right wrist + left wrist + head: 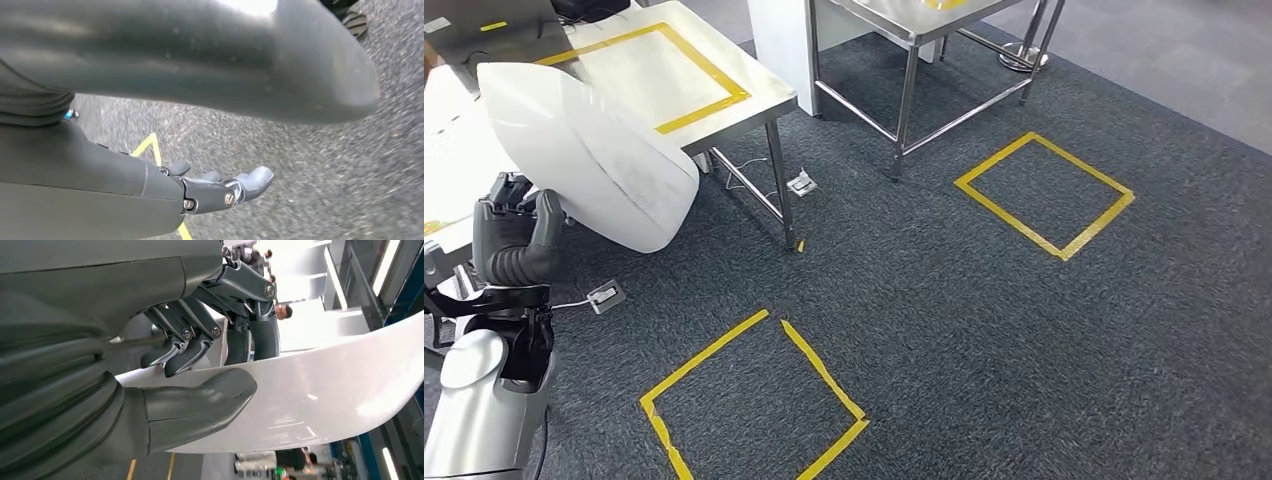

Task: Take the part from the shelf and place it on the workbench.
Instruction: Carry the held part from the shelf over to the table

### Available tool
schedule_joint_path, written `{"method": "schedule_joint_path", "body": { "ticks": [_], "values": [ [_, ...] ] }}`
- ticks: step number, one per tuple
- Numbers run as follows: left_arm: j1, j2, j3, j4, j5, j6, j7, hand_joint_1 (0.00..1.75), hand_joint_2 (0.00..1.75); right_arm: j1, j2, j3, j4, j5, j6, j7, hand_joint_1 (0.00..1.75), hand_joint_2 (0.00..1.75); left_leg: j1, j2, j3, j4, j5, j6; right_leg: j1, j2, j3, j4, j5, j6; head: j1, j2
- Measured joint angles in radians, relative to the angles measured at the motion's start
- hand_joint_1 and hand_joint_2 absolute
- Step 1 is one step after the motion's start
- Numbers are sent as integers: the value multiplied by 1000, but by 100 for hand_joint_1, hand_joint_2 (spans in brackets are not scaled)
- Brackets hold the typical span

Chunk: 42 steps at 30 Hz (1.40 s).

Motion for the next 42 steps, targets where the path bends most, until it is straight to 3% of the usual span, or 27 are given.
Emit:
{"method": "schedule_joint_path", "body": {
  "ticks": [2,4,6,8,10,11,12,14,16,17,19,20,22,24,25,26,27,28,29,31,33,36,42],
  "values": [
    [0,12,2,0,0,2,-3,175,175,0,-1,0,0,2,4,0,0,0,0,-20,-5,-2,6,-13,2,13,17,-39,2,-6,0,0],
    [4,27,4,0,1,3,-5,175,175,-1,-2,0,0,3,10,0,0,0,3,-31,-10,-6,11,-27,3,-10,20,-46,8,-19,0,0],
    [8,44,8,-1,3,4,-8,175,175,-3,-3,0,0,4,14,-1,0,0,2,11,-28,24,-11,-37,1,-31,25,-54,15,-34,-4,0],
    [12,56,11,-1,7,5,-9,175,175,-2,-5,0,0,5,15,-1,0,0,0,64,-76,132,-72,-42,3,-52,26,-57,17,-42,-9,0],
    [16,63,12,1,11,6,-10,175,175,0,-5,0,0,6,12,1,0,0,1,77,-126,246,-117,-47,5,-76,25,-57,15,-46,-9,0],
    [17,67,12,3,12,6,-10,175,175,-1,-5,0,0,7,10,1,0,0,2,79,-132,263,-115,-48,5,-88,25,-56,14,-46,-9,0],
    [18,71,12,4,12,6,-10,175,175,-2,-5,0,0,8,9,2,0,0,2,82,-117,240,-95,-48,5,-100,25,-55,13,-46,-9,0],
    [15,78,12,6,13,6,-10,175,175,-4,-5,0,0,9,8,2,0,0,-1,113,-47,114,-41,-45,7,-122,27,-51,8,-41,-9,0],
    [10,82,12,6,17,6,-11,175,175,-5,-5,0,0,8,6,3,0,0,-7,142,3,18,-16,-30,12,-141,28,-46,1,-32,-8,0],
    [8,84,12,7,21,6,-13,175,175,-6,-5,0,0,8,5,5,0,0,-10,144,9,3,-17,-22,15,-150,28,-45,0,-27,-7,0],
    [7,90,12,11,28,5,-16,175,175,-9,-5,0,0,6,1,9,0,0,-10,121,5,1,-12,-8,17,-167,32,-46,-1,-19,-5,0],
    [6,92,12,12,30,5,-17,175,175,-11,-5,0,0,5,-1,11,0,0,-8,111,4,0,-10,-2,16,-159,32,-42,-7,-12,-5,0],
    [-3,94,12,16,34,4,-18,175,175,-15,-4,0,0,2,-3,12,0,0,-2,92,3,-3,-5,8,11,-113,9,8,-41,2,-3,0],
    [-14,93,10,25,38,2,-20,175,175,-15,-3,0,0,2,-4,12,0,0,0,73,0,-3,-3,13,7,-69,-49,125,-97,9,0,0],
    [-19,92,9,31,41,1,-21,175,175,-14,-3,0,0,1,-4,12,0,0,0,65,-1,-3,-2,14,7,-61,-78,181,-115,10,1,0],
    [-21,92,7,37,43,1,-22,175,175,-12,-3,0,0,1,-4,12,0,0,0,56,-2,-3,-1,15,7,-57,-95,211,-115,9,1,0],
    [-22,92,7,42,45,1,-23,175,175,-10,-3,0,0,1,-4,11,0,0,0,48,-2,-3,-1,14,7,-55,-96,204,-98,7,1,0],
    [-23,93,7,45,48,1,-24,175,175,-10,-3,0,0,0,-4,9,0,0,0,42,-2,-2,-1,14,7,-54,-77,160,-65,4,1,0],
    [-24,94,7,47,50,1,-25,175,175,-10,-3,0,0,-2,-4,7,0,0,0,36,-2,-1,0,12,6,-49,-48,94,-30,0,1,0],
    [-27,99,7,49,56,1,-27,175,175,-12,-3,0,0,-7,-4,3,0,0,-2,27,-5,1,1,4,8,-35,0,-14,8,-6,1,0],
    [-28,107,5,49,62,2,-29,175,175,-13,-2,-1,0,-10,-4,1,0,0,-5,24,-7,2,1,-1,8,-28,10,-45,10,-9,1,0],
    [-26,117,3,49,66,3,-31,175,175,-11,0,-2,1,-10,-6,0,0,0,-4,26,-5,-4,3,3,10,-29,10,-47,14,-11,0,0],
    [-26,124,2,49,68,4,-34,175,175,-10,0,-3,0,-10,-7,1,0,0,-3,27,2,-17,11,-11,12,-29,9,-46,15,-21,0,0]
  ]
}}
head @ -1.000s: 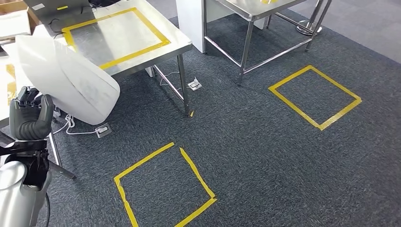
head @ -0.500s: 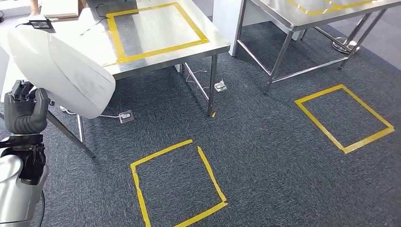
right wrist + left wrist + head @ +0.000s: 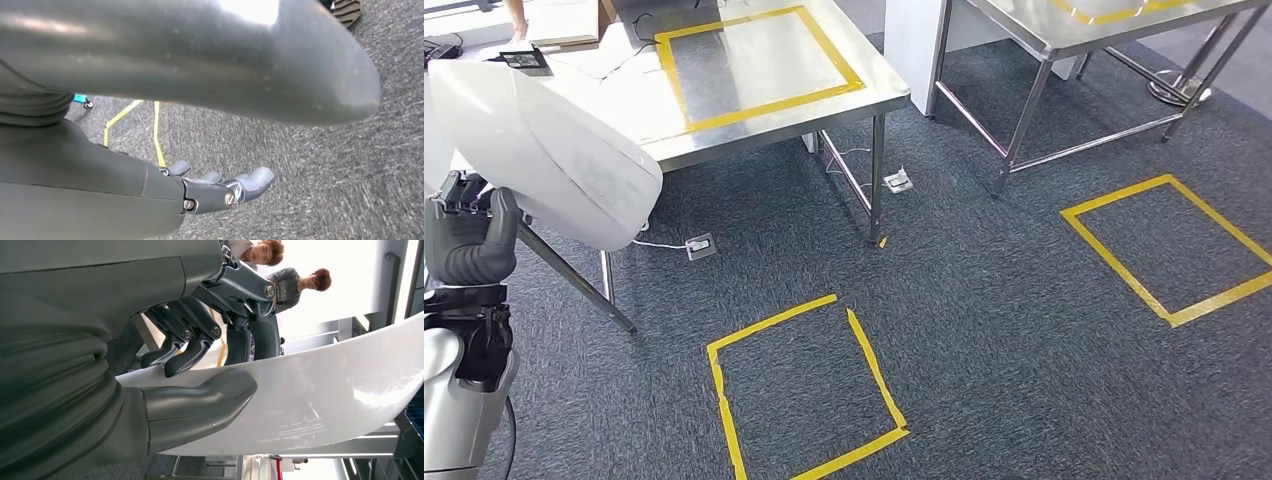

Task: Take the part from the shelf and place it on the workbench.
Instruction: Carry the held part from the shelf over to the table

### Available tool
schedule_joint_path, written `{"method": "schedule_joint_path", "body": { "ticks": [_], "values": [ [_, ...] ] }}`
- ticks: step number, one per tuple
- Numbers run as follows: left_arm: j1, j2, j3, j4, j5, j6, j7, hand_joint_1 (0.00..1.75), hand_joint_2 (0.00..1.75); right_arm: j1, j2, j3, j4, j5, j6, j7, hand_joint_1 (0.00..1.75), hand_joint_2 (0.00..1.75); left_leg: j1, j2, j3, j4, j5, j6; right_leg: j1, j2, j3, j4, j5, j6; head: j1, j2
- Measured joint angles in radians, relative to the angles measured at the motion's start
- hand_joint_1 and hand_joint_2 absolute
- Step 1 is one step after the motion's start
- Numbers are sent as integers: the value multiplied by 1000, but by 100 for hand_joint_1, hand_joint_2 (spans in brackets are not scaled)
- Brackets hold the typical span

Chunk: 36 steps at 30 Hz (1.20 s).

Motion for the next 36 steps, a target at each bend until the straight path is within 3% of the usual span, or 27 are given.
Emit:
{"method": "schedule_joint_path", "body": {
  "ticks": [8,25,28,30,32,33,34,35,36],
  "values": [
    [-2,-1,-3,1,0,5,0,175,175,-2,0,-1,0,-5,-6,14,0,0,1,0,0,-1,0,-9,1,0,0,0,-1,-2,0,0],
    [-19,-10,-4,23,0,5,-1,175,175,-2,4,-8,0,2,-8,6,0,0,-1,0,-3,5,-2,-7,-4,1,1,-3,1,1,0,0],
    [-24,-9,-5,24,0,5,-3,175,175,-4,9,-8,0,4,-6,2,0,0,1,0,8,-16,7,10,-5,-2,8,-7,-2,13,0,0],
    [-30,-9,-6,27,2,5,-5,175,175,-6,10,-8,0,6,-4,-1,0,0,14,-5,21,-48,25,15,-11,-4,-42,109,-68,32,2,0],
    [-34,-10,-6,31,3,5,-6,175,175,-8,10,-8,0,8,-2,-1,0,0,29,-18,17,-54,35,5,-26,-5,-93,221,-117,53,4,0],
    [-34,-10,-6,32,3,5,-6,175,175,-7,10,-8,0,9,-2,-1,0,0,36,-26,10,-47,34,-3,-33,-4,-83,203,-100,62,4,0],
    [-34,-11,-6,33,3,5,-7,175,175,-7,10,-8,0,10,-2,-2,0,0,44,-35,1,-35,31,-14,-42,1,-54,150,-72,72,4,0],
    [-34,-11,-6,33,3,5,-7,175,175,-7,11,-8,0,10,-1,-2,0,0,52,-44,-8,-23,28,-26,-49,16,-23,96,-51,82,5,0],
    [-35,-11,-6,33,4,5,-8,175,175,-7,13,-8,0,10,0,-2,0,0,56,-53,-18,-8,23,-39,-52,33,0,50,-38,84,7,0]
  ]
}}
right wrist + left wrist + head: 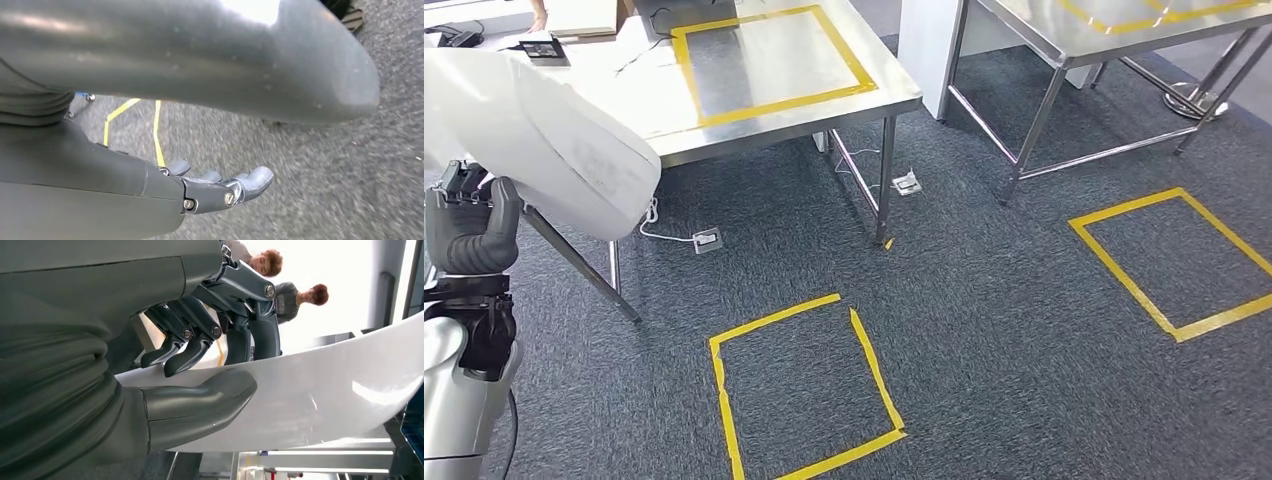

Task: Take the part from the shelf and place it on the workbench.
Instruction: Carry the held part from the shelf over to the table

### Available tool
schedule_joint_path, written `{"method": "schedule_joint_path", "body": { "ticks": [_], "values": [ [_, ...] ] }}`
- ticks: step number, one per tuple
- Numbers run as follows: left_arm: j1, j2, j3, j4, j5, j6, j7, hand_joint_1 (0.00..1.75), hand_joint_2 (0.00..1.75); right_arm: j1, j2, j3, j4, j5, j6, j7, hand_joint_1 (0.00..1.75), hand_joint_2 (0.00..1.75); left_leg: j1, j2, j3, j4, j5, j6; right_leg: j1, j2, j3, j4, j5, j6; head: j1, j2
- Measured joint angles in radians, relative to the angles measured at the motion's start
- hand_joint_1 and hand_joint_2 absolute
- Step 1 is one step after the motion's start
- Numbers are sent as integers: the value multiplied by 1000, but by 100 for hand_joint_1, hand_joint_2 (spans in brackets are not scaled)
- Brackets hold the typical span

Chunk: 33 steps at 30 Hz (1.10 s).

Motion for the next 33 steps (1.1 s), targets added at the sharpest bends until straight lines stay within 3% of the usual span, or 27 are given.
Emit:
{"method": "schedule_joint_path", "body": {
  "ticks": [2,4,5,6,8,9,11,12,14,16,19,20,22,24,26,27,28,30,32,33],
  "values": [
    [0,-1,-1,-1,0,0,-2,175,175,0,4,0,1,0,1,0,0,0,1,-16,-14,13,-2,-20,2,15,11,-21,0,-19,1,0],
    [1,0,-3,0,0,0,-2,175,175,1,5,0,1,1,1,1,0,0,2,-34,-20,5,7,-34,6,-8,8,-14,4,-48,-2,0],
    [1,2,-4,0,0,0,-2,175,175,0,5,0,1,1,0,0,0,0,1,-23,-24,7,7,-36,8,-19,8,-14,6,-58,-2,0],
    [1,3,-4,1,0,0,-2,175,175,0,5,0,1,1,1,0,0,0,-1,1,-35,25,-3,-37,9,-32,8,-16,9,-67,-4,0],
    [-2,4,-5,1,0,1,-2,175,175,1,5,0,1,1,2,0,0,0,-13,71,-82,128,-59,-28,16,-58,7,-18,11,-81,-7,0],
    [-3,3,-6,2,0,1,-2,175,175,3,5,0,1,1,3,0,0,0,-18,92,-114,201,-93,-24,22,-73,6,-19,10,-86,-8,0],
    [-1,2,-8,4,0,1,-2,175,175,6,5,0,1,1,5,0,0,0,-25,104,-150,297,-128,-13,32,-104,5,-19,9,-91,-8,0],
    [0,2,-8,6,0,1,-2,175,175,7,5,0,1,1,6,0,0,0,-29,107,-142,295,-122,-5,36,-119,5,-19,8,-93,-7,0],
    [0,2,-8,6,0,1,-2,175,175,6,5,0,1,1,7,0,0,0,-42,122,-74,192,-77,16,42,-142,8,-19,5,-95,-7,0],
    [-4,1,-9,5,0,1,-2,175,175,4,6,0,1,0,5,0,0,0,-58,146,-7,82,-52,33,49,-159,9,-18,3,-91,-7,0],
    [-5,0,-10,5,0,1,-2,175,175,-2,6,0,1,-4,-2,1,0,0,-67,145,7,45,-48,44,53,-180,11,-24,6,-76,-6,0],
    [-5,0,-10,5,0,1,-2,175,175,-4,6,0,1,-6,-4,1,0,0,-64,139,9,40,-45,48,52,-172,13,-24,5,-70,-6,0],
    [-11,-3,-11,6,-2,1,-2,175,175,-5,7,-1,1,-11,-9,3,0,0,-56,131,15,29,-40,58,49,-123,-4,14,-20,-59,-5,0],
    [-18,-12,-12,8,-6,1,-3,175,175,-2,7,-3,1,-16,-14,7,0,0,-54,123,15,26,-38,66,45,-69,-63,127,-71,-51,-4,0],
    [-19,-20,-16,13,-8,0,-2,175,175,2,7,-7,1,-20,-19,11,0,0,-54,112,15,27,-39,70,44,-56,-121,227,-95,-47,-4,0],
    [-19,-23,-17,16,-9,-1,-2,175,175,4,7,-8,1,-21,-21,13,0,0,-55,106,15,28,-39,70,44,-55,-129,230,-79,-46,-4,0],
    [-21,-25,-18,18,-10,-1,-2,175,175,4,7,-9,1,-22,-21,14,0,0,-54,100,15,30,-39,69,43,-54,-118,196,-48,-46,-4,0],
    [-26,-29,-19,23,-12,-2,-2,175,175,4,7,-10,1,-23,-21,13,0,0,-55,90,14,35,-41,65,41,-49,-61,64,19,-50,-4,0],
    [-33,-31,-20,26,-13,-3,-2,175,175,2,8,-10,1,-23,-21,11,0,0,-59,82,10,40,-44,58,41,-45,-23,-23,44,-55,-4,0],
    [-36,-31,-20,28,-14,-4,-2,175,175,1,8,-10,1,-23,-21,11,0,0,-61,80,9,41,-46,58,41,-44,-20,-34,41,-57,-5,0]
  ]
}}
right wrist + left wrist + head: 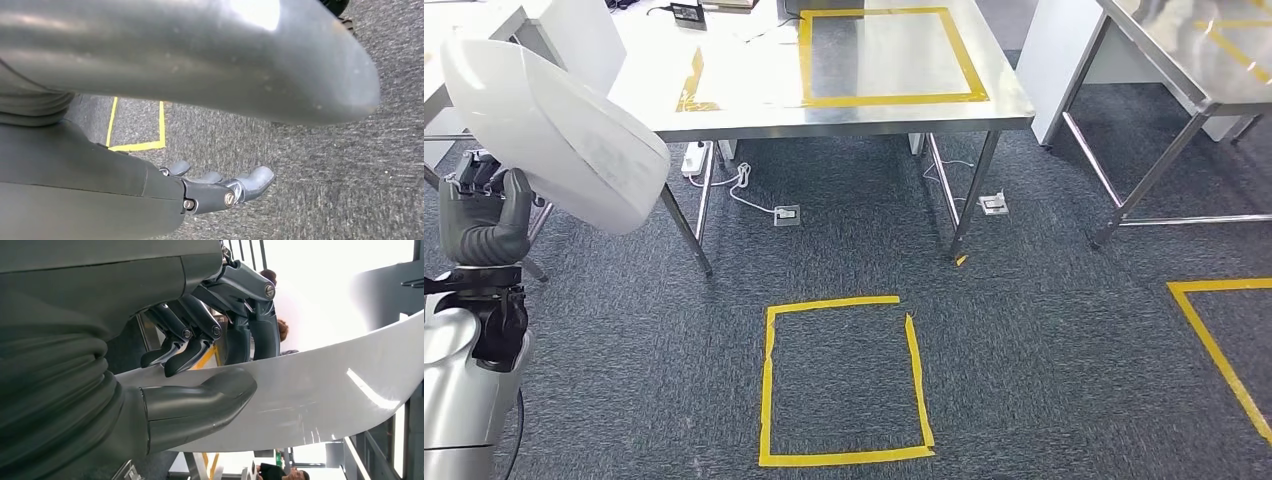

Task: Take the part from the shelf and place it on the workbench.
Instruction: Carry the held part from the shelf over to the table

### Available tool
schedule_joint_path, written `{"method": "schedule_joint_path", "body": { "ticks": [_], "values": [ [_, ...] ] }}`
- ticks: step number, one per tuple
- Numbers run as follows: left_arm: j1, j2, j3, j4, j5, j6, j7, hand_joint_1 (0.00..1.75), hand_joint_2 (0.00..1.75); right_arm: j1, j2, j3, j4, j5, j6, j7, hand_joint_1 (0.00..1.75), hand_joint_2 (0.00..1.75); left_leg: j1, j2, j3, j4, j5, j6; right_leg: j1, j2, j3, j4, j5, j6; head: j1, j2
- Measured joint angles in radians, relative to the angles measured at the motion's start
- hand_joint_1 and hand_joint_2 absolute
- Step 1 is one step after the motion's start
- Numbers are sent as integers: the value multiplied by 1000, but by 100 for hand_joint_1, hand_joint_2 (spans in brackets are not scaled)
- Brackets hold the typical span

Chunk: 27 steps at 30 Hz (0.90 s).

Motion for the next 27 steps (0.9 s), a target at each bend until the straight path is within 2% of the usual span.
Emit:
{"method": "schedule_joint_path", "body": {
  "ticks": [8,13,24,27],
  "values": [
    [-9,-1,-3,12,-3,-3,0,175,175,0,1,-9,0,0,0,-2,0,0,0,-1,7,-14,9,-14,1,-1,0,-2,3,-10,0,0],
    [-11,-1,-3,14,-3,-3,0,175,175,-1,1,-9,0,0,0,-2,0,0,0,-1,7,-15,9,-18,2,-1,0,-2,2,-12,0,0],
    [-1,4,-3,14,-4,-3,0,175,175,2,1,-10,0,9,8,-17,0,0,-1,-1,6,-15,7,-16,-1,-2,2,-5,2,-11,0,0],
    [22,13,-3,-4,-4,-2,-1,175,175,5,1,-10,0,15,9,-16,0,0,-5,-1,4,-10,3,-9,-4,-2,3,-8,3,-5,0,0]
  ]
}}
